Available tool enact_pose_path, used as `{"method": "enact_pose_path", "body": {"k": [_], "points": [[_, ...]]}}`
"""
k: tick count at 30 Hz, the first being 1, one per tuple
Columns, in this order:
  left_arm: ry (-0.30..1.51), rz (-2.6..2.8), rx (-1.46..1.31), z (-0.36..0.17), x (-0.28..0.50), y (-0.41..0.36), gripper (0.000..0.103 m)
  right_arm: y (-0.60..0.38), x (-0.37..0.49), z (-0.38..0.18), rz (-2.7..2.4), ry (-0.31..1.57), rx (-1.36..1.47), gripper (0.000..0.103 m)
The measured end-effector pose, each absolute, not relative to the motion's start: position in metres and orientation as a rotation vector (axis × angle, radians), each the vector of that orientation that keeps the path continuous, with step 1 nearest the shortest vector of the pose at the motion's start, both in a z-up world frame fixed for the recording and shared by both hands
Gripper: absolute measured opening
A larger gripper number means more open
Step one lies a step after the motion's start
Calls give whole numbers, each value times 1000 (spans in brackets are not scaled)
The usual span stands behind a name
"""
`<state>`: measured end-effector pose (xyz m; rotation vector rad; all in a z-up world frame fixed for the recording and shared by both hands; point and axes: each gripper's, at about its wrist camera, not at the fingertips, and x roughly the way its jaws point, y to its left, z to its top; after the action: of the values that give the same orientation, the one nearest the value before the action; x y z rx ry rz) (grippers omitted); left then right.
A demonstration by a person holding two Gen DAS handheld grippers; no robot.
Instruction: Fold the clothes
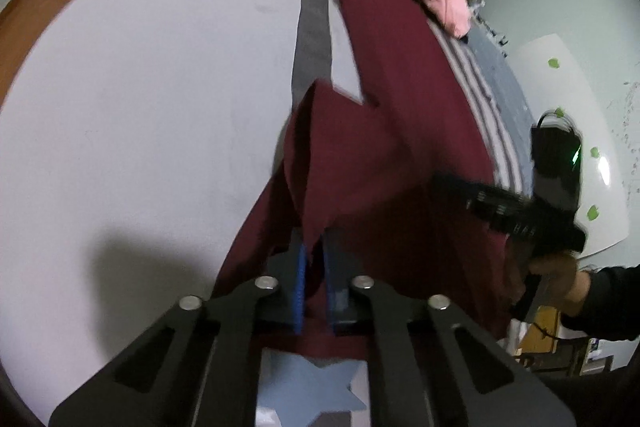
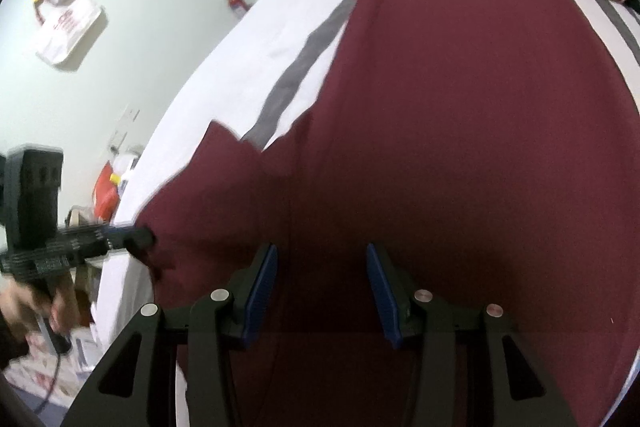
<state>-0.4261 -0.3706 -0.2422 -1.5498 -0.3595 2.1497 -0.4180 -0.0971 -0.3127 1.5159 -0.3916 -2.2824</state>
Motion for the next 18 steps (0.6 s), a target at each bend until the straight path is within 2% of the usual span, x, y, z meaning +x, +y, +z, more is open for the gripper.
{"method": "enact_pose_path", "body": {"k": [3, 6, 9, 11, 13, 14, 15, 18], "points": [[-390, 2210, -1553, -232, -424, -384, 2, -100, -403, -310, -2246, -359, 1520, 43], [-373, 2227, -1692, -255, -423, -397, 2, -103, -390, -312, -2203, -348, 1540, 43], [-456, 2213, -1719, -261, -419, -403, 3, -109, -379, -315, -2167, -340, 1559, 43], [-470, 2248, -1671, -257, -412, -403, 14, -115, -363, -309, -2148, -326, 1545, 43], [-469, 2264, -1646, -255, -403, -407, 42, -122, -347, -302, -2134, -300, 1526, 43], [-450, 2280, -1636, -255, -401, -405, 47, -127, -343, -300, -2135, -274, 1518, 43], [-425, 2299, -1627, -256, -400, -401, 50, -131, -339, -299, -2136, -253, 1511, 43], [-373, 2331, -1578, -262, -405, -389, 50, -145, -330, -298, -2134, -230, 1498, 43]]}}
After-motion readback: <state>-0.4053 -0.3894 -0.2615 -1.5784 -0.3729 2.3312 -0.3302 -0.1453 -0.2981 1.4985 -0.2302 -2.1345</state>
